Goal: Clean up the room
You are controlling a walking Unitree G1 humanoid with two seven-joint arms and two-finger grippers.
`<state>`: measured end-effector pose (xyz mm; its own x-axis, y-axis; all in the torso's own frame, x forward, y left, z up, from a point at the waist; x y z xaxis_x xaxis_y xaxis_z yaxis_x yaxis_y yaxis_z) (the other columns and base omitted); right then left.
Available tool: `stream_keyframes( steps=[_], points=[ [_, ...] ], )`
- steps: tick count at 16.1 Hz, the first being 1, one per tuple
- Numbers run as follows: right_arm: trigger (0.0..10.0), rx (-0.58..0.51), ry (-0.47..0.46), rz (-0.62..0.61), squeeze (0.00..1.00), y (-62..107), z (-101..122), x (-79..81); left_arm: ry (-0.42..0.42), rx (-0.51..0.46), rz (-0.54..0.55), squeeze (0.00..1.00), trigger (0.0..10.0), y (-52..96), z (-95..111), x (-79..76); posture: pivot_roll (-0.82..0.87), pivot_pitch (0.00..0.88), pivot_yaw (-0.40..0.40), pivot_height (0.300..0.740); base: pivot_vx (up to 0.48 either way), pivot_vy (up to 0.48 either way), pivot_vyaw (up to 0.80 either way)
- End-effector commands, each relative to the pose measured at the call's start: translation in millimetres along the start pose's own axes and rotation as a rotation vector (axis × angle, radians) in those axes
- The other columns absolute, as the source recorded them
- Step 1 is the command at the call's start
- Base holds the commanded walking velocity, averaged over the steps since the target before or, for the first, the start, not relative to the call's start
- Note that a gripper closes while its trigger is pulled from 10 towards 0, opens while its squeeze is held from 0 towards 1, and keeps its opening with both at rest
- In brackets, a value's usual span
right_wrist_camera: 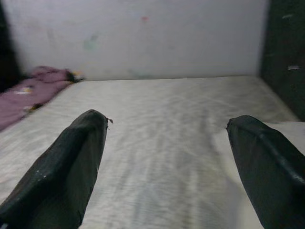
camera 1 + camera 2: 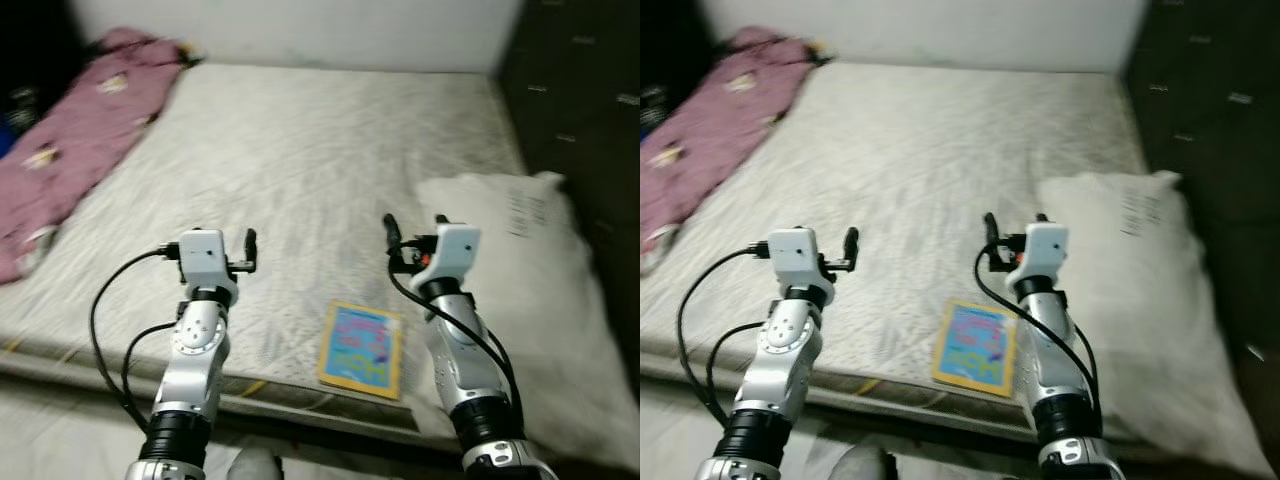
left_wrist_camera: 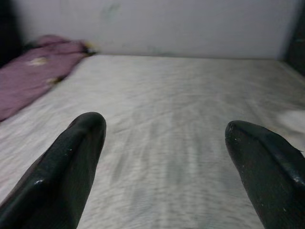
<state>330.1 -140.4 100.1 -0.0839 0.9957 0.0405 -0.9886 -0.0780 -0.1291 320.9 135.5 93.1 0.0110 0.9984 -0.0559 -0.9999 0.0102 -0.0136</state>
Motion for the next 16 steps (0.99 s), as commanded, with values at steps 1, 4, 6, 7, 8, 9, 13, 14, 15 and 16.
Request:
stream_keyframes(
  steps=[1, 4, 6, 7, 8, 9, 13, 14, 15, 16],
  points=[
    [10.0, -0.002, -0.002, 0.003, 0.00, 4.3, 0.0, 1.0, -0.008, 0.010, 0.016, 0.00, 10.0, 5.7, -7.2, 8.8, 0.00, 0.000, 0.066, 0.740, 0.000, 0.000, -0.45],
    [10.0, 0.003, 0.012, -0.006, 0.00, 13.3, -4.0, -1.8, -0.025, 0.026, 0.010, 0.00, 10.0, 9.6, -13.3, 10.3, -0.02, 0.000, 0.117, 0.740, 0.000, 0.000, 0.00],
    [10.0, -0.010, 0.026, -0.031, 0.00, 13.5, -1.3, -6.0, -0.018, 0.038, -0.036, 0.00, 10.0, 4.0, -13.7, 2.4, -0.05, 0.000, 0.146, 0.740, 0.000, 0.000, 0.00],
    [10.0, -0.022, 0.042, -0.041, 0.00, 13.1, 2.4, -8.6, -0.029, 0.025, -0.058, 0.00, 10.0, -0.7, -9.2, -2.4, -0.07, 0.000, 0.153, 0.740, 0.000, 0.000, 0.00],
    [10.0, -0.028, 0.051, -0.044, 0.00, 13.2, 4.4, -10.1, -0.040, 0.014, -0.065, 0.00, 10.0, -2.9, -6.6, -4.0, -0.08, 0.000, 0.155, 0.740, 0.000, 0.000, 0.00],
    [10.0, -0.032, 0.063, -0.044, 0.00, 13.5, 6.6, -12.5, -0.038, 0.000, -0.068, 0.00, 10.0, -5.6, -3.1, -4.7, -0.09, 0.000, 0.158, 0.740, 0.000, 0.000, 0.00],
    [10.0, -0.011, 0.067, -0.037, 0.00, 19.8, 1.8, -14.3, -0.024, -0.001, -0.037, 0.00, 10.0, 0.8, -5.3, 1.0, -0.07, 0.000, 0.133, 0.740, 0.000, 0.000, 0.00],
    [10.0, 0.000, 0.050, -0.033, 0.00, 20.0, -1.6, -10.7, -0.022, 0.011, -0.025, 0.00, 10.0, 5.1, -10.0, 2.9, -0.06, 0.000, 0.121, 0.740, 0.000, 0.000, 0.00],
    [10.0, 0.009, 0.040, -0.032, 0.00, 20.1, -4.1, -8.2, -0.016, 0.020, -0.018, 0.00, 10.0, 8.2, -13.1, 3.7, -0.05, 0.000, 0.120, 0.740, 0.000, 0.000, 0.00],
    [10.0, 0.017, 0.037, -0.027, 0.00, 18.3, -6.9, -3.8, -0.001, 0.041, 0.003, 0.00, 10.0, 11.5, -17.7, 5.2, -0.04, 0.000, 0.130, 0.740, 0.000, 0.000, 0.00]
  ],
)
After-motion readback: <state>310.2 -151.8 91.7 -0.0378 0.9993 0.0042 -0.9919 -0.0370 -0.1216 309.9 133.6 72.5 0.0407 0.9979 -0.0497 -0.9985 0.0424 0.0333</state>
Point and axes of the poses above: a point about 5 cm out from each wrist's last joint towards the gripper, its own y axis pointing back from the gripper into the wrist, its own z axis along the axis of the wrist's last joint, x = y × z, the point moved 2 cm from there along -y, pointing out of the wrist towards the gripper, and after that the axes turned 2 degrees about y, right-handed, at the moved point
